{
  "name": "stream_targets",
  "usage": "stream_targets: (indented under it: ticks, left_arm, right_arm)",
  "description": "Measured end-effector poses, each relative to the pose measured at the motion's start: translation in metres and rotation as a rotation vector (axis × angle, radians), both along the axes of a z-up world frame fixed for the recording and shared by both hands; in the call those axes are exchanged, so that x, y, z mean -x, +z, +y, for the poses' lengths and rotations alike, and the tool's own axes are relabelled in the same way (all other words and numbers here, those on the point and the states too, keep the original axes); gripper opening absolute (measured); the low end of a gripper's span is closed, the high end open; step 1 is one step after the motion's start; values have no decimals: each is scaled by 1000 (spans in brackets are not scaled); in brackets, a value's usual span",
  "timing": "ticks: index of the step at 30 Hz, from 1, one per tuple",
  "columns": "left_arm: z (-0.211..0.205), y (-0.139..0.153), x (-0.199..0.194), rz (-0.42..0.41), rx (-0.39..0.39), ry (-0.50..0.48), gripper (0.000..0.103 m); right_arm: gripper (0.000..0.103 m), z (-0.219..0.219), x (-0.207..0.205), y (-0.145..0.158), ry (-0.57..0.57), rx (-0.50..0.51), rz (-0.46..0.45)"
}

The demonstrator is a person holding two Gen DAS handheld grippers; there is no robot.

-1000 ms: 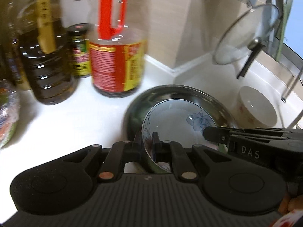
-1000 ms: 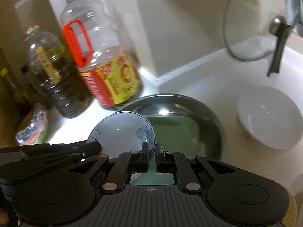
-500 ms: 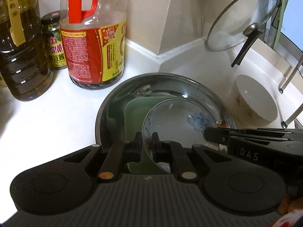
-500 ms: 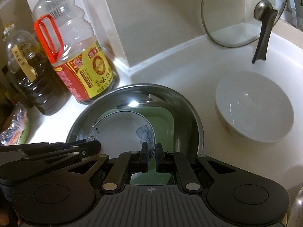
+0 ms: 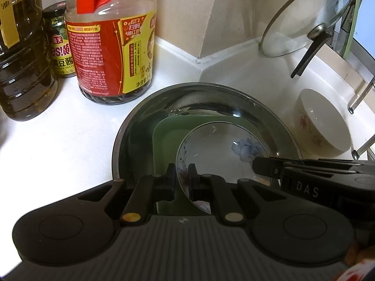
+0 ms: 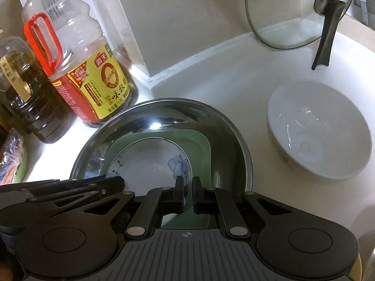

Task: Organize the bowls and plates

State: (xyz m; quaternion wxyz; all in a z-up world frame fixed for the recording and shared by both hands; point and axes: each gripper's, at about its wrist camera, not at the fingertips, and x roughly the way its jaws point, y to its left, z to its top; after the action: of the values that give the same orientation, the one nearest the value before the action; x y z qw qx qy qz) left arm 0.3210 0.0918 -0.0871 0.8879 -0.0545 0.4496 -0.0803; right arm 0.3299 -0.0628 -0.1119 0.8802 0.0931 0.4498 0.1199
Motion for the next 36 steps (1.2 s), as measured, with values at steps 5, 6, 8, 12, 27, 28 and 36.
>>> stream_targets:
  ticks: [5,6,8,12,27,28,36]
  left_arm:
    - [0,0,-3,2,3,-3,8]
    - [0,-1,-4,2,3,-5,8]
    - [0,0,-5,3,3,-8,8]
    - [-1,1,-6,6,12,-21,10]
    - [5,40,37,-110,-32,-18,27]
    - [4,43,42,-116,-39,-18,28]
    - [-5,56,89,-147,-99,-9,29]
  right_arm:
    - [7,1,-4,-2,-11,0,12]
    - [7,1,-5,-2,-14,1,16]
    - [7,1,-5,-3,-19,3,20]
    - [7,2,-4,-2,-29,16,18]
    - [61,-21,39,34,-12,-77,-121]
    - [62,-25,45,36,-14,-90,-126]
    - [62,-53,98,51,-4,-133,-184]
